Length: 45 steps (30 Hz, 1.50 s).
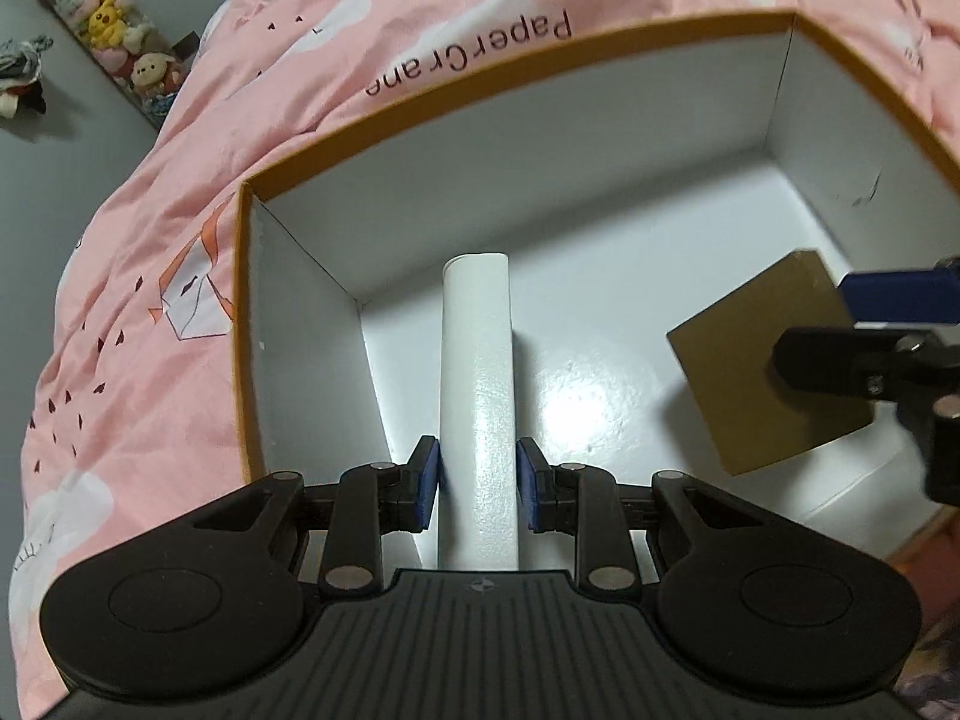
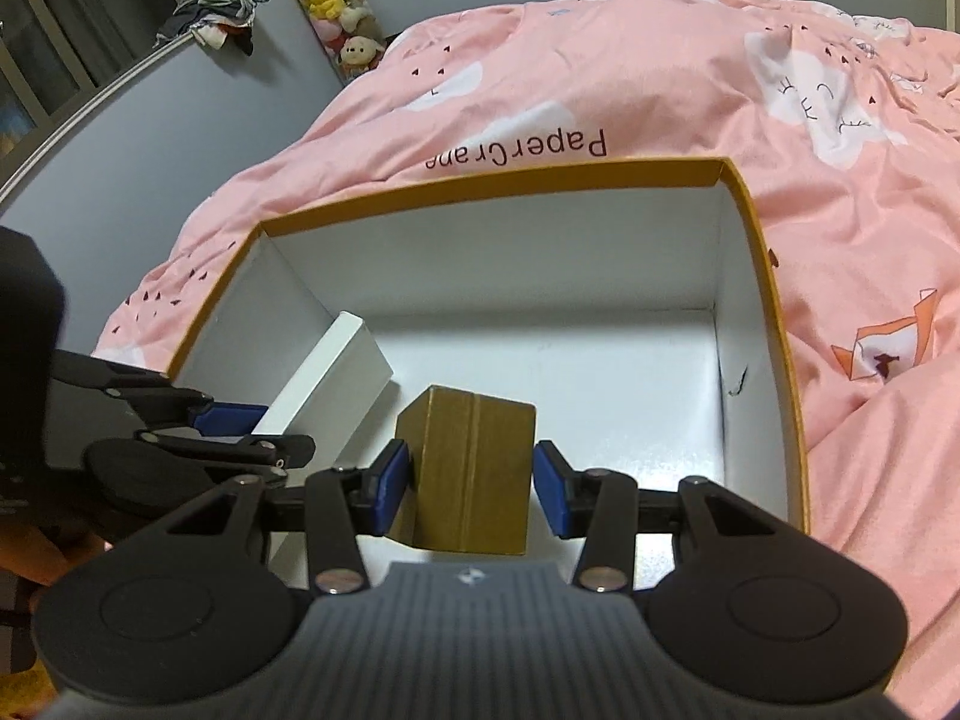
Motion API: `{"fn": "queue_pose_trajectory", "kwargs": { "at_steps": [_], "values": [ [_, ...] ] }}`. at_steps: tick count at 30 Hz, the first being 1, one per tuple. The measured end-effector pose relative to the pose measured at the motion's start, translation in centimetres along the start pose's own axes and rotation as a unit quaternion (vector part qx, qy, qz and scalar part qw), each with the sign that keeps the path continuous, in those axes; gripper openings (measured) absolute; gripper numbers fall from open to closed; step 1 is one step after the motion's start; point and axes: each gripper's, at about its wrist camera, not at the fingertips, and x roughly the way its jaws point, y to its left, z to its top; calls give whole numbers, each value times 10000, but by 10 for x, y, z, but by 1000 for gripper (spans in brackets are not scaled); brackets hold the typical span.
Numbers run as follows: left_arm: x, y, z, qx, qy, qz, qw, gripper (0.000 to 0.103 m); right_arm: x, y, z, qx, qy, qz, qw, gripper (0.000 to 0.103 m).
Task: Organize objects
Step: 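Lower the white box into the orange box and open the left gripper, then lower the tan cube beside the white box and open the right gripper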
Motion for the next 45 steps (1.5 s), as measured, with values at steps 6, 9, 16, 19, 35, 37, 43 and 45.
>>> {"fn": "queue_pose_trajectory", "kwargs": {
  "at_steps": [6, 9, 16, 19, 35, 37, 43, 45],
  "values": [
    [6, 3, -1, -123, 134, -110, 9998, 32, 3, -3, -1, 32, 77, -49, 10000, 48],
    [-7, 13, -1, -265, -26, -336, 9991, 32, 3, -2, -1, 10, 97, -45, 9999, 48],
    [-5, 19, -2, -436, 37, -1239, 9913, 14, 8, -1, -4, 41, 240, -46, 9997, 48],
    [-9, 21, -5, -468, -195, -1100, 9926, 14, 5, 0, -6, -6, 253, -69, 9997, 48],
    [-4, 12, 6, 377, -128, -389, 9985, 7, 8, 1, -6, -58, 277, -22, 9996, 48],
    [-3, 11, 9, 286, -143, -590, 9977, 7, 8, 1, -5, -51, 284, -15, 9996, 48],
    [2, 14, 7, -142, -160, -1197, 9926, 9, 11, 1, -4, 37, 393, -76, 9992, 48],
    [0, 23, 4, -412, -303, -1349, 9895, 9, 14, 3, -4, 42, 443, -137, 9989, 48]
  ]
}}
